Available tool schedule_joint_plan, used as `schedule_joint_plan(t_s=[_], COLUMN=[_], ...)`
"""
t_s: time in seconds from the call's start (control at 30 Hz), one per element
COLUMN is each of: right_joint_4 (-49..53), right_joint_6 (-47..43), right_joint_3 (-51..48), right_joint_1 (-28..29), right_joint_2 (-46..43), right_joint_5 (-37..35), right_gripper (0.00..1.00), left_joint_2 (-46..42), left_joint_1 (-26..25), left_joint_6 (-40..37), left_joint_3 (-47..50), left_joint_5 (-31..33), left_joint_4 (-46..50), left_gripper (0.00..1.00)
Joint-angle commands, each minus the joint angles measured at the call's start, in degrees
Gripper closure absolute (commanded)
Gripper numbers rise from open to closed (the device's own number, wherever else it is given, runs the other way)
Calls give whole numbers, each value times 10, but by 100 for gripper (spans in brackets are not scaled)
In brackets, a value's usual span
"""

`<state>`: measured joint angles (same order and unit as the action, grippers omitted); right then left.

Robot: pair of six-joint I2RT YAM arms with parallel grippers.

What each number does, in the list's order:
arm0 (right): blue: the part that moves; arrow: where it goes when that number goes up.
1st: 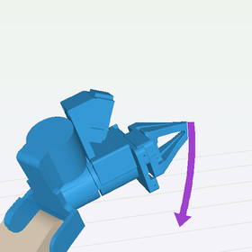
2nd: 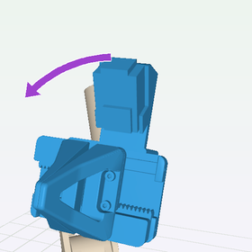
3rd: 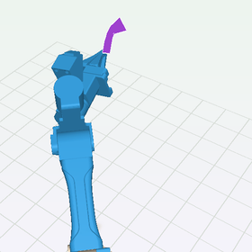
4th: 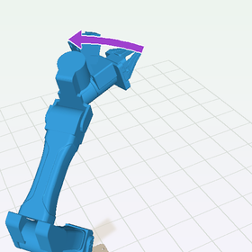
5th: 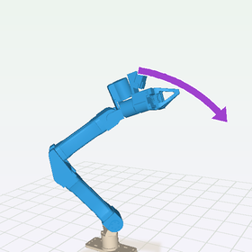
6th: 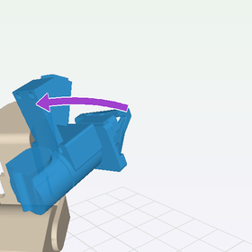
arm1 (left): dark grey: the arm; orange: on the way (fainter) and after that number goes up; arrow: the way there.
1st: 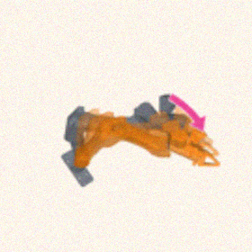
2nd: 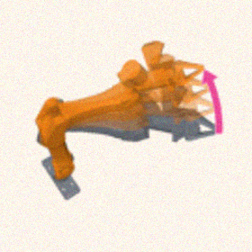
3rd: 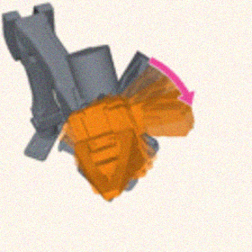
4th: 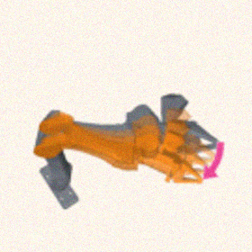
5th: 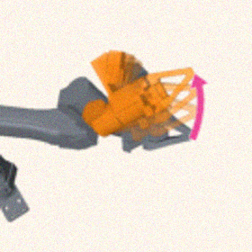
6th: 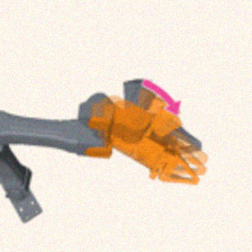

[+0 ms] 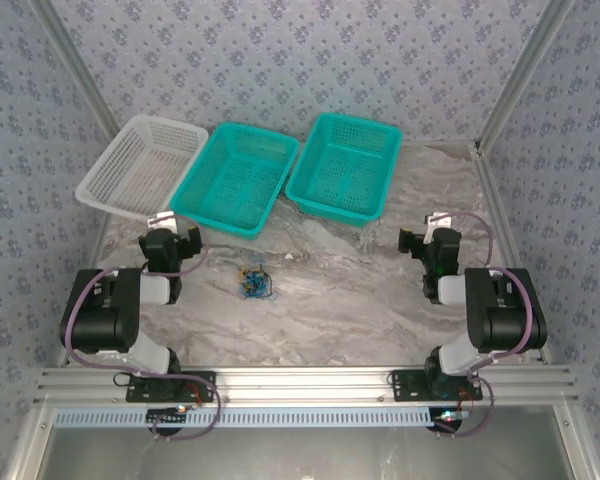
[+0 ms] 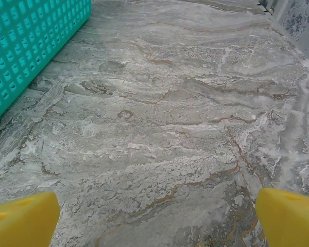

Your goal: Untangle the cables

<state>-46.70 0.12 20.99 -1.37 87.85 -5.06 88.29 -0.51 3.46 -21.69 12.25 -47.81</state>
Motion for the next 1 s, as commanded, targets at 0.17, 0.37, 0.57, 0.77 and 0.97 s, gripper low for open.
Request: schedule_joint_plan(t_s=[0.17, 0.37, 0.57, 0.77, 0.97], right_joint_4=[-3, -3, -2, -5, 32], right_joint_6=[-6, -6, -6, -6, -14], right_joint_3=[10, 10, 11, 8, 20], right_joint_1=[-1, -2, -2, -2, -1], right_joint_2=[-8, -8, -7, -8, -30], right_joint_5=[6, 7, 7, 7, 25], right_gripper=[0, 0, 0, 0, 0], left_joint_2=[-4, -4, -4, -8, -33], left_joint_1=[-3, -3, -4, -3, -3], left_joint_6=[-2, -2, -2, -7, -7], left_joint_3=[-5, -5, -5, 6, 24], left_joint_5=[6, 6, 6, -6, -11], left_joint_4=[-18, -18, -17, -32, -45], left_gripper=[1, 0, 1, 1, 1])
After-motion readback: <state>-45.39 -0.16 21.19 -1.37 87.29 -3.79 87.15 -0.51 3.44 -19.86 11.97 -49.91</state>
